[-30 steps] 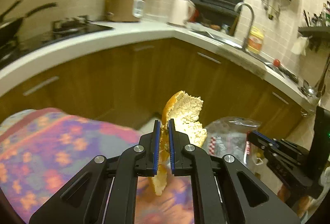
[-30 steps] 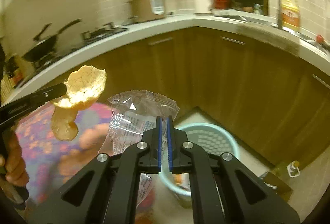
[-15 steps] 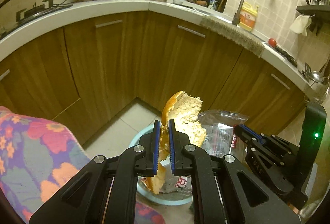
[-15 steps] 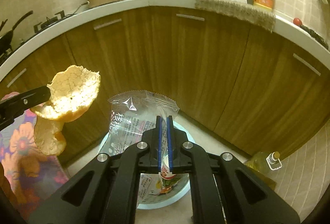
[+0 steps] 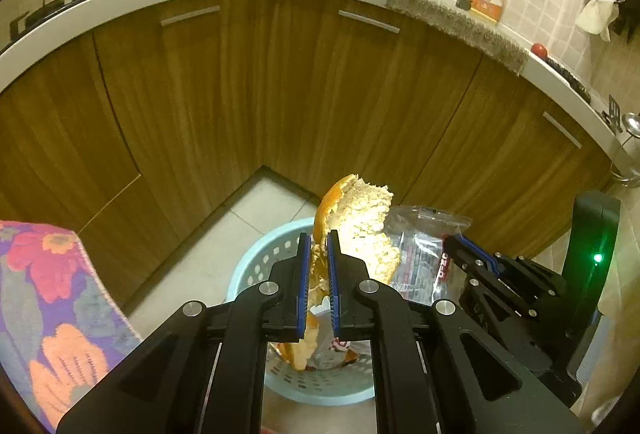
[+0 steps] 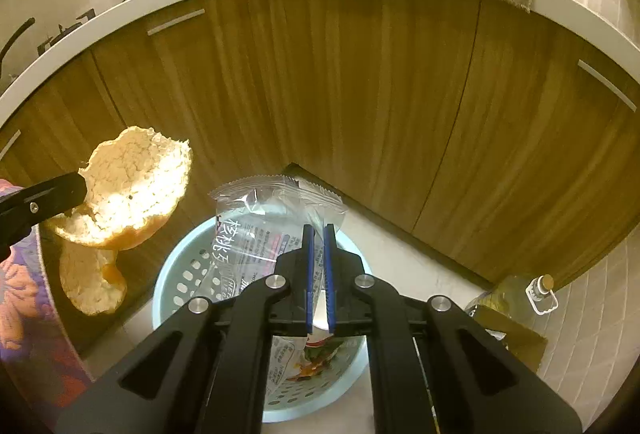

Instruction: Collect trash

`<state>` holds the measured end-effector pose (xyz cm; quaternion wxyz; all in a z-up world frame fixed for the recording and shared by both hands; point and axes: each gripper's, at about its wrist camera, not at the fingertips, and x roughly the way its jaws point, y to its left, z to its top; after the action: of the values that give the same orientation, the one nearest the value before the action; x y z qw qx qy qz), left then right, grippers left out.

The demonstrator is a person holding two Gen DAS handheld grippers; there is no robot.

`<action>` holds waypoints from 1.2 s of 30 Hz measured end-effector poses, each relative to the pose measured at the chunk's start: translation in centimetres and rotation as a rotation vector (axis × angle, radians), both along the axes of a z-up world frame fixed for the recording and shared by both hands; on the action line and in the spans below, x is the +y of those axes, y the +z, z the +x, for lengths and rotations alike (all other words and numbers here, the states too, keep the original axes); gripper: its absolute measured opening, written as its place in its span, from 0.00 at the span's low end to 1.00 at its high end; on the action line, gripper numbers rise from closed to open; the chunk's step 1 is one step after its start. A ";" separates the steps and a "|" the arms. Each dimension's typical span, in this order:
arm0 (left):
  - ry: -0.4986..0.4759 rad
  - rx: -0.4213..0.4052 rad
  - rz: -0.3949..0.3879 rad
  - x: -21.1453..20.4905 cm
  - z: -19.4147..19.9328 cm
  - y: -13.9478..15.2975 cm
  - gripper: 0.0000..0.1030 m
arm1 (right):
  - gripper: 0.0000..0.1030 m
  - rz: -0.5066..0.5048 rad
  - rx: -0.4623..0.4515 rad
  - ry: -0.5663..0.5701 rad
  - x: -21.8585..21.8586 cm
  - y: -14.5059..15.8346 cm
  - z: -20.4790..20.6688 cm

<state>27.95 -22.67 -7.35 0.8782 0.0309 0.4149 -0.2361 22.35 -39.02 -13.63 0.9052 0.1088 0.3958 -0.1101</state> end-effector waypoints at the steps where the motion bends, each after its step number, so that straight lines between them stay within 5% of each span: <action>1: 0.000 0.003 0.002 -0.1 0.1 -0.1 0.07 | 0.03 0.001 0.005 0.001 -0.1 -0.2 0.1; 6: 0.003 0.011 -0.001 0.0 0.4 -0.3 0.14 | 0.07 0.004 0.037 0.023 -0.1 -1.2 0.7; 8: 0.013 0.008 -0.016 0.4 0.4 0.0 0.27 | 0.17 0.010 0.058 0.022 -0.1 -1.8 0.7; 12: 0.028 -0.028 -0.058 1.7 -0.3 1.4 0.34 | 0.27 0.026 0.058 0.019 0.2 -1.7 -0.5; 19: 0.088 -0.149 -0.055 5.3 -4.0 4.8 0.52 | 0.29 0.057 -0.024 0.047 2.6 2.8 -4.3; 23: 0.126 -0.236 -0.006 7.5 -7.2 6.7 0.63 | 0.49 0.051 -0.099 0.072 5.3 6.1 -7.1; 27: 0.165 -0.297 0.035 9.3 -9.9 8.0 0.65 | 0.49 0.014 -0.150 0.097 8.0 8.9 -9.4; 30: 0.206 -0.333 0.045 10.7 -12.1 8.7 0.66 | 0.60 -0.026 -0.187 0.103 9.9 10.8 -11.4; 36: 0.272 -0.331 0.039 13.3 -15.6 8.5 0.66 | 0.63 -0.059 -0.223 0.107 12.5 11.9 -15.4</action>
<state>12.39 -9.38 1.18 0.9572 0.0300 0.2701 -0.0992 7.00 -26.49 -1.70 0.9510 0.0723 0.2944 -0.0603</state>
